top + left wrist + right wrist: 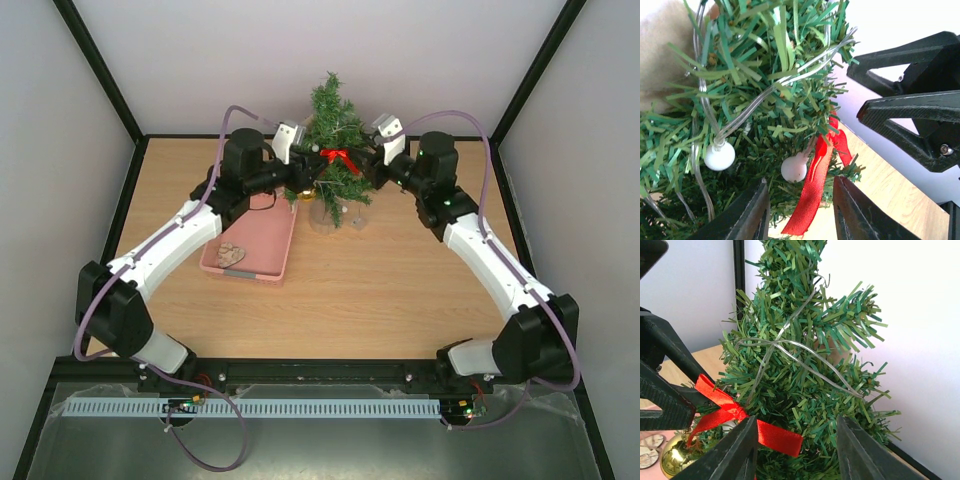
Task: Decorate the small christmas tree
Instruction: Place the decoration item on the Christmas tree.
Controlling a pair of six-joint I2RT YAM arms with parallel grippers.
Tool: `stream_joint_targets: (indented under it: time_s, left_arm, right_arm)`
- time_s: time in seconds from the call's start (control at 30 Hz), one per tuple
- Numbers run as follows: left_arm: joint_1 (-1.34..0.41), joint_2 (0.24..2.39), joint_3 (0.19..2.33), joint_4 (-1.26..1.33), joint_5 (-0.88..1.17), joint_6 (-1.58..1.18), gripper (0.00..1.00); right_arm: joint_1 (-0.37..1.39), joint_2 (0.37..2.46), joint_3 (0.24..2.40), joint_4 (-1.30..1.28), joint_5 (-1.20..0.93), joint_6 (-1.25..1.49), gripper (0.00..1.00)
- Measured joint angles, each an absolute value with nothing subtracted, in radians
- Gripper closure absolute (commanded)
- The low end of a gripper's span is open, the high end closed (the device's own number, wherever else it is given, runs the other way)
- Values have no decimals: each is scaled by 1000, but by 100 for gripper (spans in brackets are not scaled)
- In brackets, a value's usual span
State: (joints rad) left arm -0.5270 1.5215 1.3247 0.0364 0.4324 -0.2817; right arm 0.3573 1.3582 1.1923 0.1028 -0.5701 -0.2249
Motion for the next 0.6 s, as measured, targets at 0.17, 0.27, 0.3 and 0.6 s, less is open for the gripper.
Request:
stream_joint_targets:
  time_s: [0.17, 0.27, 0.3, 0.6]
  left_arm:
    - [-527, 1507, 1306, 32, 425, -275, 51]
    - [-527, 1499, 1300, 30, 418, -271, 45]
    - [-527, 1494, 1299, 28, 414, -270, 44]
    - [-527, 1374, 1240, -7, 329, -261, 20]
  right_arm:
    - [357, 1332, 1178, 103, -560, -195, 44]
    - [357, 1308, 1164, 104, -553, -162, 36]
    - [357, 1299, 1158, 104, -550, -146, 34]
    - [357, 1149, 1040, 126, -487, 75, 10]
